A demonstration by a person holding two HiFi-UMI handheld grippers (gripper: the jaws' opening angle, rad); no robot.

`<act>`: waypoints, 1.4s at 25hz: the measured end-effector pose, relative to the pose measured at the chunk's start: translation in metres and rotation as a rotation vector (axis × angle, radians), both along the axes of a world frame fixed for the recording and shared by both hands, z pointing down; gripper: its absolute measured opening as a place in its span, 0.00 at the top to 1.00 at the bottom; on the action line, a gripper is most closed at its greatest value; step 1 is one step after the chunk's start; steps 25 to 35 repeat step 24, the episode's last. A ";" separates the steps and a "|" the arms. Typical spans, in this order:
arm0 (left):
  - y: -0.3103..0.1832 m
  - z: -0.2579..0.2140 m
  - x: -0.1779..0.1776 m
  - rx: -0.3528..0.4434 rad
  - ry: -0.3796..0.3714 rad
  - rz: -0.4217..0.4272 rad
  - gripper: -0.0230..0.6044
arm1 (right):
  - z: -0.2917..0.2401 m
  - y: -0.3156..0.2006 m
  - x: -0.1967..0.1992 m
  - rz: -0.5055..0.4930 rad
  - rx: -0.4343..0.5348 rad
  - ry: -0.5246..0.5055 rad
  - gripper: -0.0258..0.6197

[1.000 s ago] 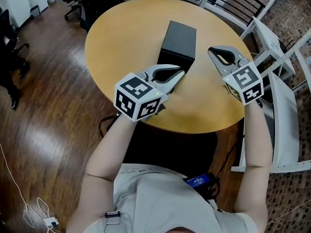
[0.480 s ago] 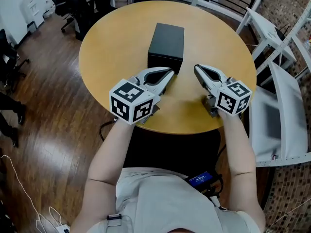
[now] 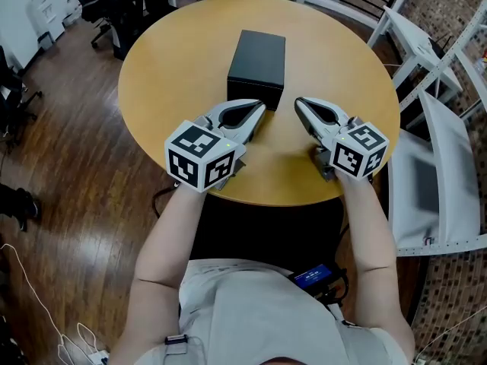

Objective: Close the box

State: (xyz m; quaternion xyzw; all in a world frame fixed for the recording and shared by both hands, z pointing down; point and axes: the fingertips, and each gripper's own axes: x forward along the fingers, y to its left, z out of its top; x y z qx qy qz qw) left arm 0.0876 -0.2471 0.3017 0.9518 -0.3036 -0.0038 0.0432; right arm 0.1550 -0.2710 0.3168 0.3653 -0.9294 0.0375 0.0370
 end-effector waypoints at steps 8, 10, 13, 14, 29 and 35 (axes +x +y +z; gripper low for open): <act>-0.001 0.000 -0.001 -0.004 -0.001 -0.001 0.96 | 0.001 -0.001 0.002 0.001 -0.011 0.001 0.96; -0.001 0.000 -0.001 -0.004 0.000 -0.001 0.96 | 0.002 0.000 0.002 0.000 -0.013 0.000 0.96; -0.001 0.000 -0.001 -0.004 0.002 0.000 0.96 | 0.002 -0.001 0.002 -0.003 -0.012 0.001 0.96; -0.002 0.001 -0.001 -0.004 0.002 0.000 0.96 | 0.002 -0.001 0.002 -0.004 -0.012 0.002 0.96; -0.002 0.001 -0.004 -0.003 0.004 -0.006 0.96 | 0.003 0.000 -0.001 -0.011 -0.013 0.007 0.96; -0.002 0.001 -0.004 -0.003 0.004 -0.006 0.96 | 0.003 0.000 -0.001 -0.011 -0.013 0.007 0.96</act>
